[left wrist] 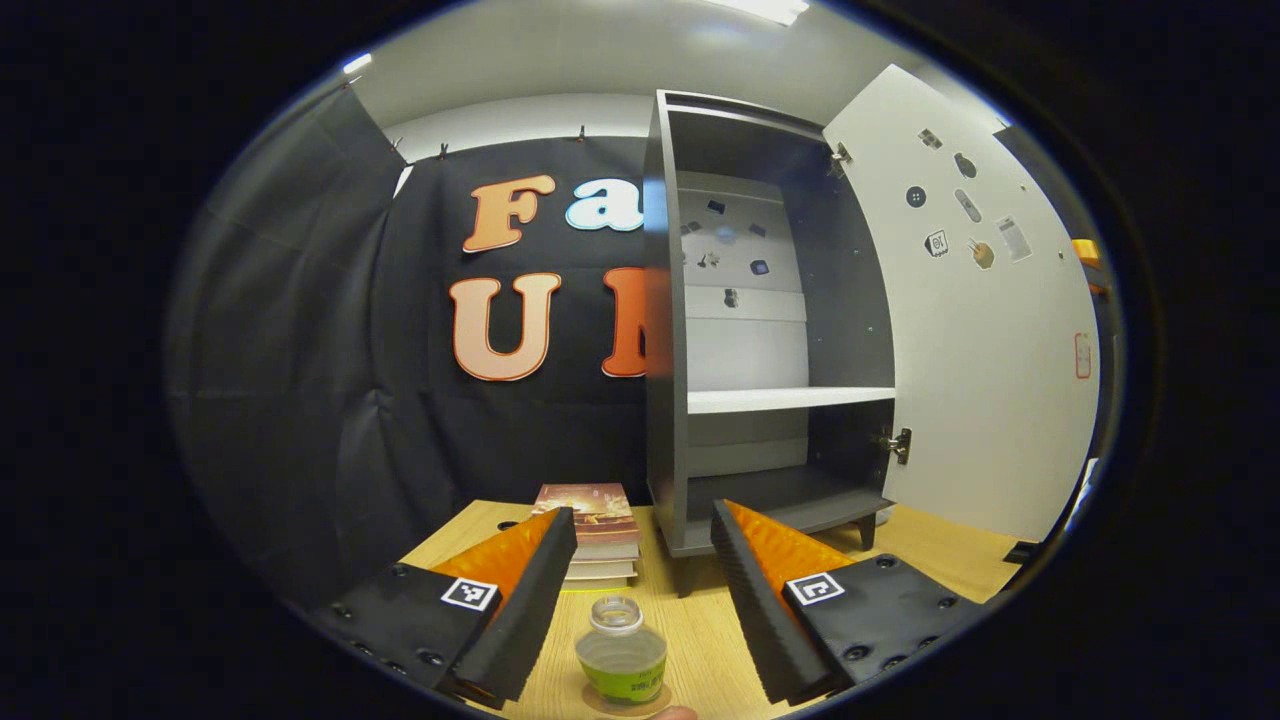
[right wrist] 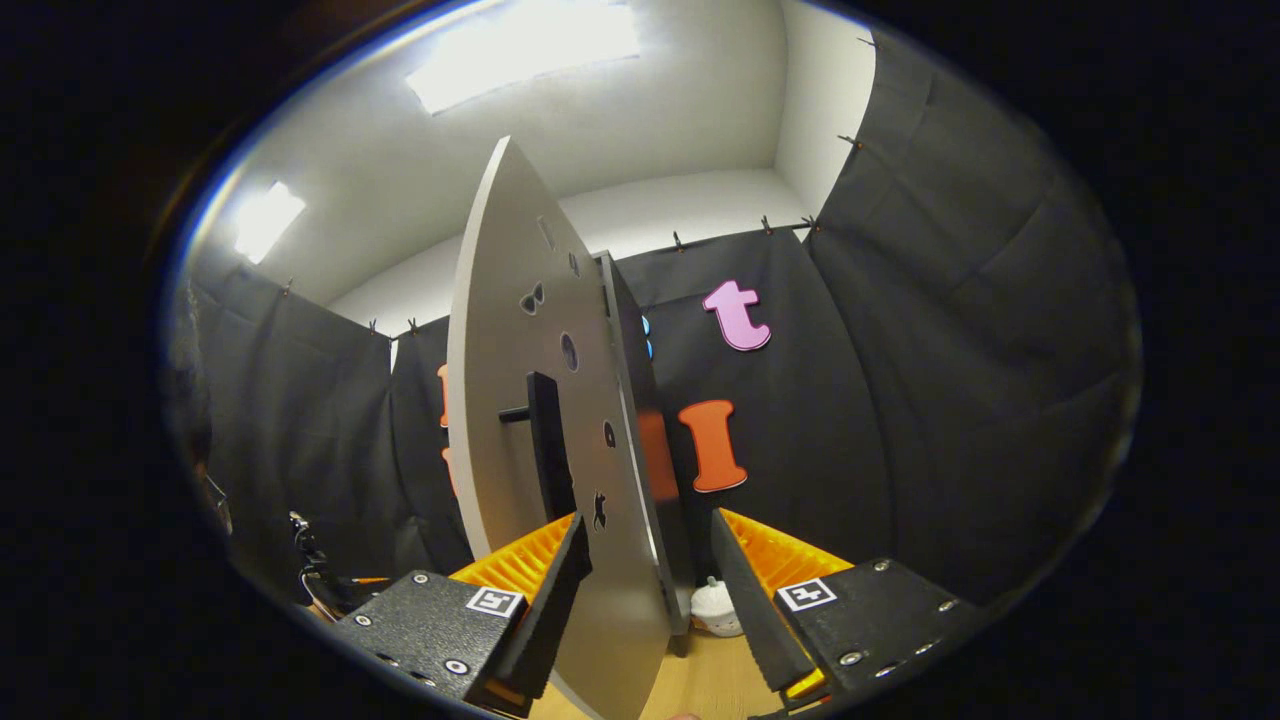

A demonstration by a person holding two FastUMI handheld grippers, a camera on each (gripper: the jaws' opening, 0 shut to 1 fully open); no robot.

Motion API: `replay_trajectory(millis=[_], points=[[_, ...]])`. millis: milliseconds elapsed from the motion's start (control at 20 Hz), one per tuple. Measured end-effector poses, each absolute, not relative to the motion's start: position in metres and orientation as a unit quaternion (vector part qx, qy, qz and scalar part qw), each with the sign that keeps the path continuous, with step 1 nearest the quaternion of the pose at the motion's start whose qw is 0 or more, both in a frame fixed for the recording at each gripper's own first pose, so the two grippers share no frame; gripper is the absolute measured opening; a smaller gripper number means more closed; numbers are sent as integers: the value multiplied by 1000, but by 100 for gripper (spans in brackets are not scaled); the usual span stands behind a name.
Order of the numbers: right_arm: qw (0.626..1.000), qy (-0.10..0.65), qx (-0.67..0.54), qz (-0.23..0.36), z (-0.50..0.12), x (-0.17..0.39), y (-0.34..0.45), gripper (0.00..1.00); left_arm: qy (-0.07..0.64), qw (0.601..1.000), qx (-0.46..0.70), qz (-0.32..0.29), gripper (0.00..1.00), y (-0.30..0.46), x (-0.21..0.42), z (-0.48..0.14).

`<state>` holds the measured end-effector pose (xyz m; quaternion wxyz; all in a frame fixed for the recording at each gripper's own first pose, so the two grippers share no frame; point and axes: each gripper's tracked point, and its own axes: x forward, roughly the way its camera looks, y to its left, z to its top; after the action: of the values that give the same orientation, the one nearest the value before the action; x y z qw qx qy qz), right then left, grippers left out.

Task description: Open the cabinet door with the right hand, grasp the bottle in the cabinet with the left hand and place it on the coaster, then close the cabinet door with the right hand.

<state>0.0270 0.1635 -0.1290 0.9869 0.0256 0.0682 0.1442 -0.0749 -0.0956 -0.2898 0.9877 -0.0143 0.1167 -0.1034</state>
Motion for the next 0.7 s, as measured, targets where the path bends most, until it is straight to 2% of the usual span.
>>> replay_trajectory(millis=[150,450,500,550,700], points=[[985,83,14,151,-135,37,168,78,123,987,-17,-105,89,-96,-66,-289],[983,59,14,175,-126,32,186,76,124,986,-13,-110,89,-95,-49,-276],[982,57,9,181,-127,30,190,85,122,986,-14,-111,90,-94,-46,-273],[981,56,3,186,-128,28,195,75,118,987,-11,-110,90,-93,-45,-270],[977,53,-11,207,-132,25,215,75,111,988,1,-104,90,-86,-43,-270]])
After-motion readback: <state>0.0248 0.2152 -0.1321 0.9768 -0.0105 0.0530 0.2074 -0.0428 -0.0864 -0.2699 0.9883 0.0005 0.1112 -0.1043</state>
